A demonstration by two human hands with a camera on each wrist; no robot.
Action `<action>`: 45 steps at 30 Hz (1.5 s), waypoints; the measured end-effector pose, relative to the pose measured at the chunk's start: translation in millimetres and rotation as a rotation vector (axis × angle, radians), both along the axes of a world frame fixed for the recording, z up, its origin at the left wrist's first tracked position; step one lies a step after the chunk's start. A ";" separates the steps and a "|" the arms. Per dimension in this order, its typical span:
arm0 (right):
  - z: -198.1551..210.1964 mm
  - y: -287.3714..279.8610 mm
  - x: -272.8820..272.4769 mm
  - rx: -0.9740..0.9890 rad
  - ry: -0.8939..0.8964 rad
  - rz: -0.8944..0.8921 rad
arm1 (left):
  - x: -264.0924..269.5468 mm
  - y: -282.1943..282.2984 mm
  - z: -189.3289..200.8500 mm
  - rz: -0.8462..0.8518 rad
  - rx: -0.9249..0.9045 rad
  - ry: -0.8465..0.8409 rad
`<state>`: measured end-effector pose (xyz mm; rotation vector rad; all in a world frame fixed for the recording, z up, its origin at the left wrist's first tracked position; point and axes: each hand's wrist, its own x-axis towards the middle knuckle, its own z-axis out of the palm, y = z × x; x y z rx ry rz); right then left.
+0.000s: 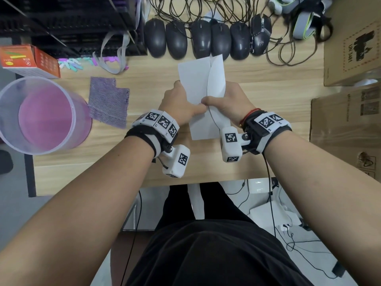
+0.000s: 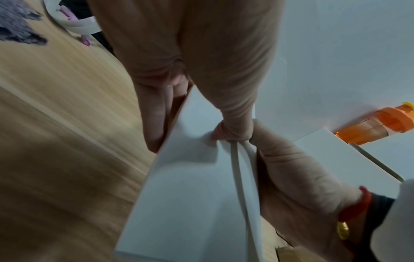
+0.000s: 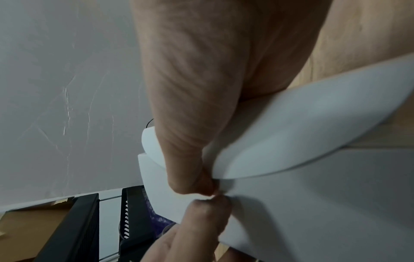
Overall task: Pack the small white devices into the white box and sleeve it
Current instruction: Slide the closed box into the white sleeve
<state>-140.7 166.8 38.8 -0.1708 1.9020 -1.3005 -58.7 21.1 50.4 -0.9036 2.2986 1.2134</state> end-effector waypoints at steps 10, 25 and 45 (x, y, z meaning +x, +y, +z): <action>4.7 -7.9 3.3 -0.003 0.059 0.003 | 3.5 8.2 3.9 0.088 -0.069 0.055; 4.4 2.8 -4.0 0.026 -0.027 -0.036 | 13.5 -6.2 1.6 -0.065 0.258 0.235; 10.1 -1.3 0.9 0.027 -0.019 0.027 | 24.3 -2.3 -9.3 0.128 0.357 0.149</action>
